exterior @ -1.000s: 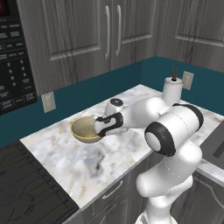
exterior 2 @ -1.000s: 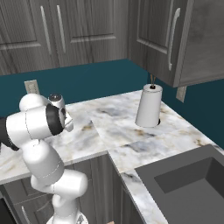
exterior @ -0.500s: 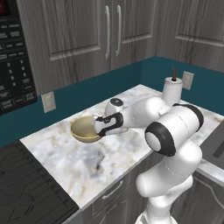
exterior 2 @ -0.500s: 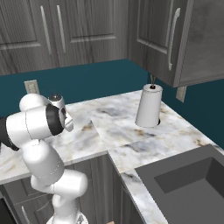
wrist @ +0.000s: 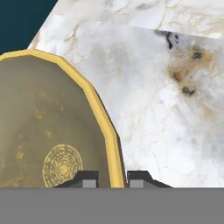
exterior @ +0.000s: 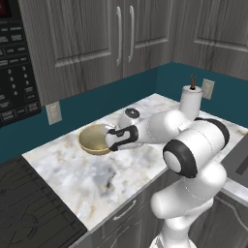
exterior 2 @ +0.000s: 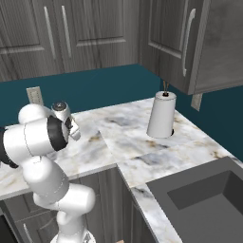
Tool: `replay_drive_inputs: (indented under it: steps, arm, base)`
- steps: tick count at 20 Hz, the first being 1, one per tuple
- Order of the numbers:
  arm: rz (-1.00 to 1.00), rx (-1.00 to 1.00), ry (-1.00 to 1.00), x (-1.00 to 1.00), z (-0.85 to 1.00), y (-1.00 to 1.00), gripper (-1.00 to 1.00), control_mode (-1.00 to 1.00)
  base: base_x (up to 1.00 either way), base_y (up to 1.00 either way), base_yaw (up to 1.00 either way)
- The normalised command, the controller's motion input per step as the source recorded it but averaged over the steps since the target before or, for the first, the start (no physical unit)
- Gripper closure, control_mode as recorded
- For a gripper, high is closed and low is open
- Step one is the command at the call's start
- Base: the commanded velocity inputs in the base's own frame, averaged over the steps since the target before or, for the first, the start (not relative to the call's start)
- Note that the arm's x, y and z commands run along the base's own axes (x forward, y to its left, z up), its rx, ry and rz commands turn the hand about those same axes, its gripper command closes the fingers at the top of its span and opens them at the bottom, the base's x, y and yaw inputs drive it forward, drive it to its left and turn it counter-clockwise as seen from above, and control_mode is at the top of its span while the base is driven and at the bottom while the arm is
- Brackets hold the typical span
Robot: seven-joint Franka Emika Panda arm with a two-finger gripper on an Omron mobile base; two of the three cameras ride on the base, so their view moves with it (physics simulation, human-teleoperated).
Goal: Pick the cup and bowl from the counter and place them on the counter next to the sink.
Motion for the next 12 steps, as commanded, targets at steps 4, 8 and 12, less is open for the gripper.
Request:
replay_drive_inputs:
  steps: [4,8,12]
  arm:
    - [0.0,0.04,-0.01,0.0,0.28,-0.12,1.0,-1.0]
    - [0.0,0.05,0.0,-0.18,0.28,-0.24,1.0,-1.0]
    - [-0.03,0.04,0.08,-0.38,0.44,-0.38,1.0,-1.0]
  base:
    - [0.0,0.0,0.0]
    - [0.0,0.0,0.0]
    - [0.0,0.0,0.0]
